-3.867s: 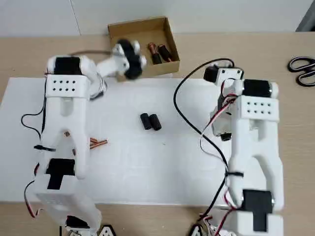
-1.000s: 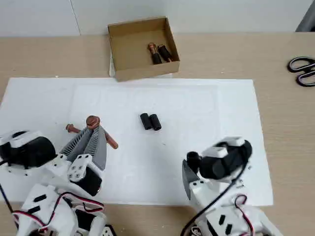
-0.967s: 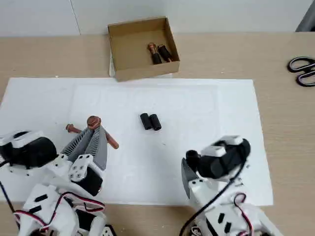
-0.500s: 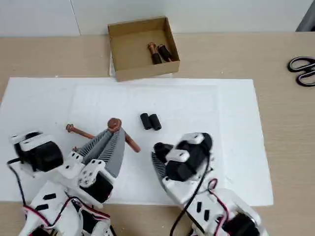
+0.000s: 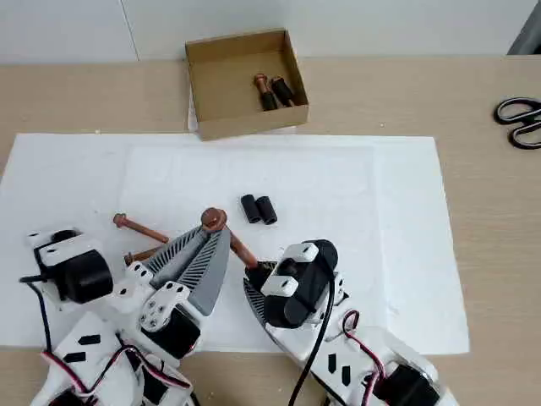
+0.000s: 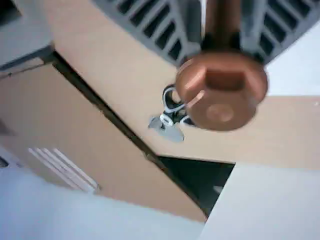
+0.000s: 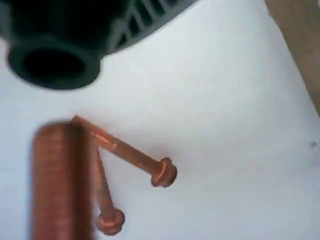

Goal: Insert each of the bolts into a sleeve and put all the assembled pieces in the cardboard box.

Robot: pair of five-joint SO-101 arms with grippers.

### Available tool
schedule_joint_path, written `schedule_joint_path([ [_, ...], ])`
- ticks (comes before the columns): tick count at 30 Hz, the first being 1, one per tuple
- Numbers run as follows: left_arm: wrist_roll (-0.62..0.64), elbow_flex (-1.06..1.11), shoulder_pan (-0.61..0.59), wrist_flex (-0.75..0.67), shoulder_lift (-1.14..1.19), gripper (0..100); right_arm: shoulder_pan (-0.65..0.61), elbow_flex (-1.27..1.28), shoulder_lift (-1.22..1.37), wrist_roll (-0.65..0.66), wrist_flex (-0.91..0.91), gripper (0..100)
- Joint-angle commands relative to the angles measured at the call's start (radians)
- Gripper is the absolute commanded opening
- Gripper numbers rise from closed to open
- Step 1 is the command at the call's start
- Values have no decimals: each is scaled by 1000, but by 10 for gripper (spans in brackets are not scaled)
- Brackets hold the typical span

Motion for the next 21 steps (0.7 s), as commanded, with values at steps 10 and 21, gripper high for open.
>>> schedule_joint_path([
  [10,-68,-36,5,15,6,6,-7,-40,-10,12,27,4],
  [21,-63,4,95,14,6,6,-7,-78,-8,38,15,4],
])
